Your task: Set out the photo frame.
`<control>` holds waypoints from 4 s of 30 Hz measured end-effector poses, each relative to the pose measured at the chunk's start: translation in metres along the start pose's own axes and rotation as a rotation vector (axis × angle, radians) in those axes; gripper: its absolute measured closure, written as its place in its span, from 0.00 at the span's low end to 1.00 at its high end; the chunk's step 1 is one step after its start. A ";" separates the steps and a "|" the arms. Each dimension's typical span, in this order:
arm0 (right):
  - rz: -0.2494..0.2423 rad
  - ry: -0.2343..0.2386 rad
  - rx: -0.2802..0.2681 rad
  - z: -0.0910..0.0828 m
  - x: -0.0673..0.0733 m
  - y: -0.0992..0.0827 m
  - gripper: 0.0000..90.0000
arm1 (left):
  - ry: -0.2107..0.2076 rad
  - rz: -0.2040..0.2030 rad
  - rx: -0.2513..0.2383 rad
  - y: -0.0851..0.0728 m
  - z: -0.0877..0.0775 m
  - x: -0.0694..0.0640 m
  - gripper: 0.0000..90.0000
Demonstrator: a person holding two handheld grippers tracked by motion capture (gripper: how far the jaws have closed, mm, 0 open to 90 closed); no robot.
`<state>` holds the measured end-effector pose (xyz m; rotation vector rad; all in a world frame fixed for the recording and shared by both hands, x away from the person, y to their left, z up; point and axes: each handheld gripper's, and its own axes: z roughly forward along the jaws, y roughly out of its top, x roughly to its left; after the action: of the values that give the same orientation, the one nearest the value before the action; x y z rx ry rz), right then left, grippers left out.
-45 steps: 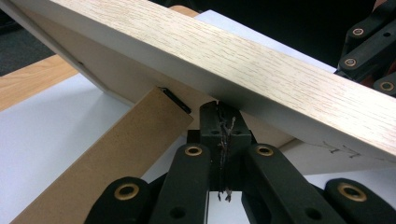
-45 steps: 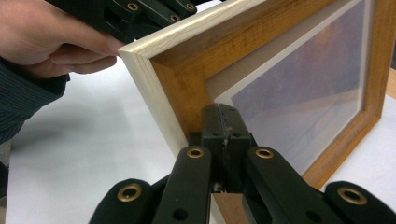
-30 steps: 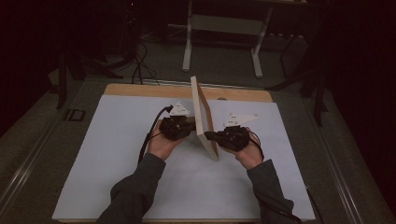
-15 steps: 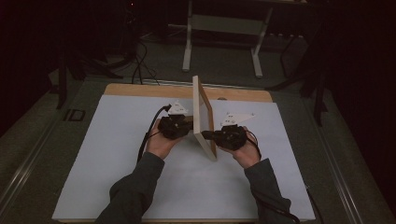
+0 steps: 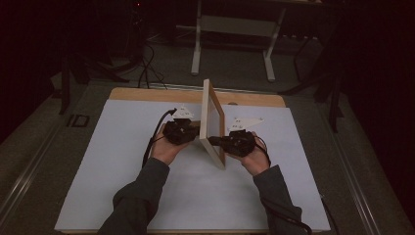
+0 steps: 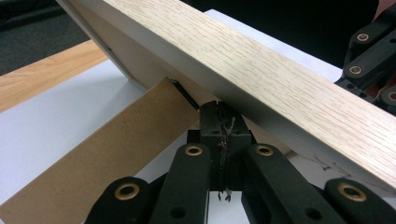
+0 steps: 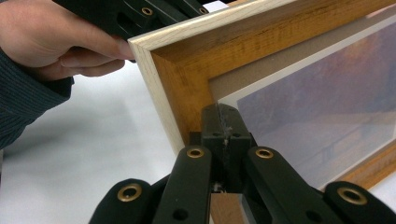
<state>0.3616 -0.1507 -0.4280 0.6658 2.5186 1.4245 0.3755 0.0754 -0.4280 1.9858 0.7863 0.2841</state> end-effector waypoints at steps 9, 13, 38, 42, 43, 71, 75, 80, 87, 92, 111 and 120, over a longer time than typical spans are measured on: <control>-0.006 -0.005 0.005 0.005 0.001 0.004 1.00 | -0.044 -0.008 0.000 -0.001 -0.001 0.008 1.00; -0.010 -0.011 0.010 0.007 0.002 0.006 1.00 | -0.056 -0.005 0.000 -0.002 -0.002 0.011 1.00; -0.008 -0.004 0.003 0.011 0.000 0.002 0.99 | -0.051 -0.048 0.003 -0.012 -0.006 0.015 0.84; 0.000 -0.009 0.000 0.010 -0.002 -0.001 0.97 | -0.043 -0.069 0.003 -0.015 -0.011 0.015 0.78; -0.001 -0.010 0.001 0.009 -0.003 -0.001 0.96 | -0.040 -0.075 0.002 -0.016 -0.012 0.015 0.77; 0.038 -0.045 0.008 -0.003 -0.014 -0.019 0.82 | -0.056 -0.124 -0.033 -0.036 -0.044 0.001 0.69; 0.044 -0.051 0.008 -0.005 -0.015 -0.021 0.81 | -0.074 -0.114 -0.034 -0.038 -0.046 -0.004 0.67; 0.053 -0.059 0.009 -0.007 -0.017 -0.023 0.80 | -0.085 -0.104 -0.033 -0.039 -0.048 -0.010 0.65; 0.060 -0.064 0.013 -0.008 -0.019 -0.025 0.78 | -0.081 -0.087 -0.040 -0.037 -0.046 -0.020 0.56; 0.065 -0.064 0.011 -0.008 -0.020 -0.026 0.78 | -0.070 -0.087 -0.047 -0.035 -0.044 -0.026 0.50; 0.081 -0.066 0.013 -0.008 -0.021 -0.032 0.78 | 0.059 -0.114 -0.078 -0.013 -0.020 -0.040 0.32; 0.093 -0.070 0.008 -0.011 -0.024 -0.036 0.78 | 0.109 -0.140 -0.098 -0.010 -0.010 -0.041 0.39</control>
<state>0.3676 -0.1864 -0.4543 0.8299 2.4712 1.3951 0.3349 0.0594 -0.4267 1.8260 0.9582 0.3435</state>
